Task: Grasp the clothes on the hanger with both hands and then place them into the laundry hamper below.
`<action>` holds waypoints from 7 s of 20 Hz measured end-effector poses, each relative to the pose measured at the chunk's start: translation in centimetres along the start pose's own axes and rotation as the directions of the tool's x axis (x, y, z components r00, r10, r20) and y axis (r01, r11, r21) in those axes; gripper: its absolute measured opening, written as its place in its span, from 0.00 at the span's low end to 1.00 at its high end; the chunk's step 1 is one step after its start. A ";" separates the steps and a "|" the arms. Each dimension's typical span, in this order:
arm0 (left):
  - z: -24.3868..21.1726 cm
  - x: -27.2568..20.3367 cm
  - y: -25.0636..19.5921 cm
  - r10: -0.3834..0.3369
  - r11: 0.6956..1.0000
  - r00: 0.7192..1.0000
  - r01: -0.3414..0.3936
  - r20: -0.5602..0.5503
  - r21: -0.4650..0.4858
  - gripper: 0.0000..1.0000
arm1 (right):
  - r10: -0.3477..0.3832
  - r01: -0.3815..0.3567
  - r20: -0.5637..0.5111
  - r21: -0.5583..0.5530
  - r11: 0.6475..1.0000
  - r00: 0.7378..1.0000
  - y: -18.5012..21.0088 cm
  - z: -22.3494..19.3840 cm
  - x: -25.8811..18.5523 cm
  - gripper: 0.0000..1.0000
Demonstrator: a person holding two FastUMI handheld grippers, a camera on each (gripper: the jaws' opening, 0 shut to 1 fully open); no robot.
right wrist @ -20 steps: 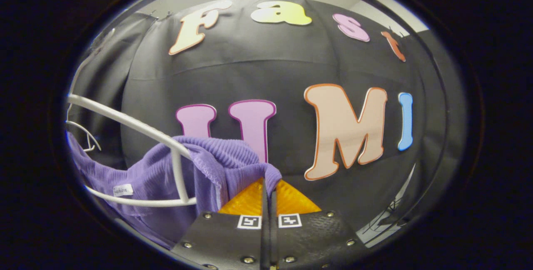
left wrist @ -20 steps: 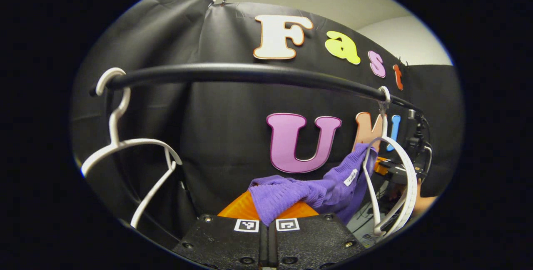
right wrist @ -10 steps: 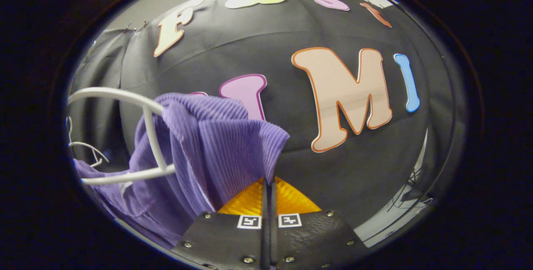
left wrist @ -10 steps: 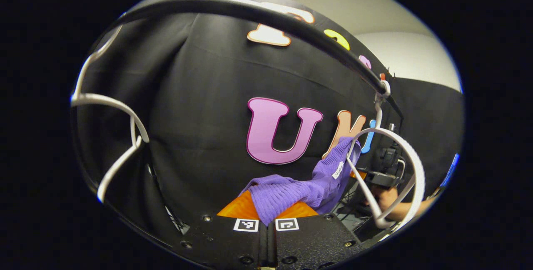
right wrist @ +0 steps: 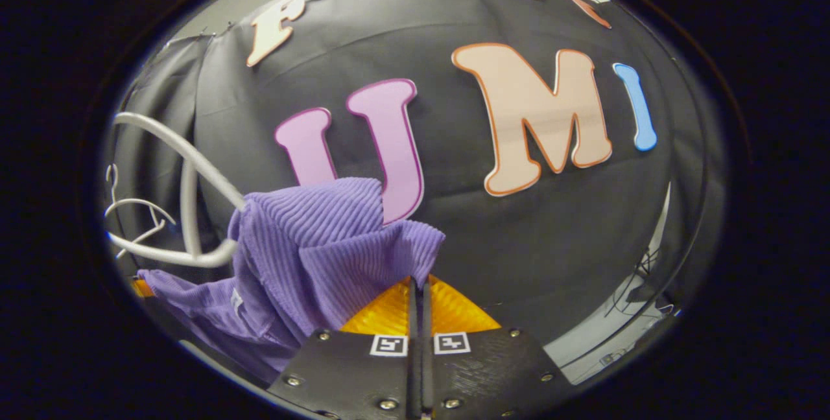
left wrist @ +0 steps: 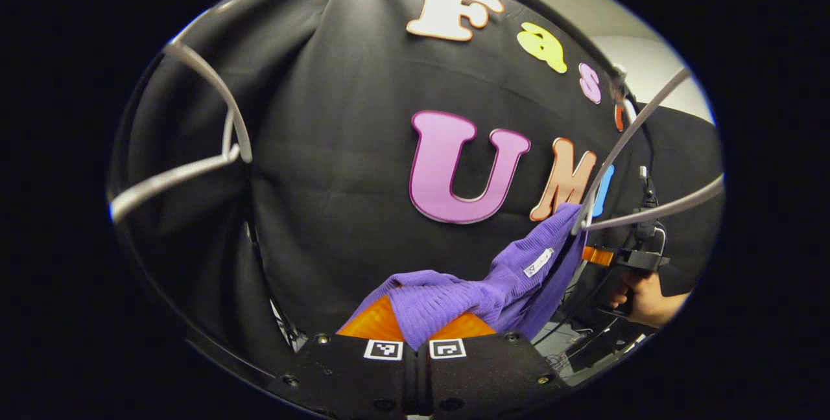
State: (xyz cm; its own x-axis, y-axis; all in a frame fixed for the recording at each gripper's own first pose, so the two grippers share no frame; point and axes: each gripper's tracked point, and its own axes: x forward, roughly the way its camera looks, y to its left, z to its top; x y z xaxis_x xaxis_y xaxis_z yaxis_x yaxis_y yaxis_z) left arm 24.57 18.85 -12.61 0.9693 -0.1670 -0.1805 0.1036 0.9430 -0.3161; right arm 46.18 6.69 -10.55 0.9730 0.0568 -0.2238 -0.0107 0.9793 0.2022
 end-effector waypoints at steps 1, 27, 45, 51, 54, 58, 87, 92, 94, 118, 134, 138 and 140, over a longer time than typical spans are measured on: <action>-1.5 0.7 -0.5 0.003 1.000 1.000 -0.003 -0.020 -0.007 0.01 | -0.008 0.008 -0.009 -0.013 1.000 1.000 -0.2 -0.4 0.4 0.01; -7.3 -4.4 -19.7 0.004 0.988 0.996 0.009 -0.085 0.156 0.01 | 0.107 -0.113 -0.120 -0.048 0.992 0.987 -1.8 -6.3 -16.5 0.01; -12.8 5.4 -22.3 0.071 0.993 0.978 -0.050 -0.197 0.108 0.03 | -0.046 0.025 -0.213 -0.098 0.995 0.976 -5.4 -11.3 -12.7 0.34; -22.9 7.4 -19.3 0.050 0.986 0.924 0.014 -0.379 0.164 0.04 | -0.089 0.045 -0.409 -0.116 0.992 0.908 -6.4 -21.7 -11.0 0.45; -28.0 7.8 -17.7 0.054 0.986 0.866 0.033 -0.496 0.166 0.05 | -0.147 0.091 -0.492 -0.136 0.987 0.858 -7.7 -25.9 -10.6 0.48; -32.2 8.1 -16.3 0.016 0.990 0.818 0.070 -0.576 0.126 0.28 | -0.211 0.163 -0.544 -0.135 0.977 0.812 -8.8 -29.5 -11.2 0.98; -23.2 -5.9 -18.3 0.139 0.974 0.891 -0.044 -0.432 0.222 0.92 | -0.206 0.204 -0.260 -0.035 0.978 0.943 -8.2 -15.2 -33.2 0.99; -16.2 -11.4 -18.7 0.154 0.972 0.944 -0.092 -0.291 0.216 0.92 | -0.145 0.135 -0.134 -0.081 0.988 0.980 -5.0 -9.4 -37.8 0.99; -13.7 -13.7 -18.7 0.153 0.971 0.960 -0.103 -0.233 0.215 0.92 | -0.120 0.111 -0.088 -0.104 0.988 0.989 -3.6 -7.4 -39.5 1.00; 7.6 -26.6 -22.7 -0.081 0.942 0.960 -0.014 0.266 0.336 0.95 | -0.191 0.189 0.197 0.027 0.982 0.962 -3.9 0.8 -54.3 0.99; 5.6 -27.7 -14.3 0.069 0.960 0.977 -0.120 0.201 0.254 1.00 | -0.116 0.120 0.237 -0.003 0.993 0.965 -0.5 1.6 -50.4 0.99; 5.6 -28.9 -12.3 0.059 0.968 0.975 -0.108 0.214 0.227 1.00 | -0.092 0.103 0.199 -0.045 0.994 0.976 0.9 0.2 -48.9 0.93; 5.9 -29.4 -11.2 0.063 0.966 0.969 -0.119 0.237 0.228 1.00 | -0.084 0.095 0.195 -0.050 0.994 0.977 1.4 -0.3 -48.6 0.93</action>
State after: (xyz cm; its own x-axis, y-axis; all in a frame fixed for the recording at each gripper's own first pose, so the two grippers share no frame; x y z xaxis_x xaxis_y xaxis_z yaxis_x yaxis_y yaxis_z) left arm -3.76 14.87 1.74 0.9991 -0.0339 0.0262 0.0357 0.9968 -0.0721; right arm -1.23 5.34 0.32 0.9967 -0.0642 -0.0501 0.0703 0.9888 0.1320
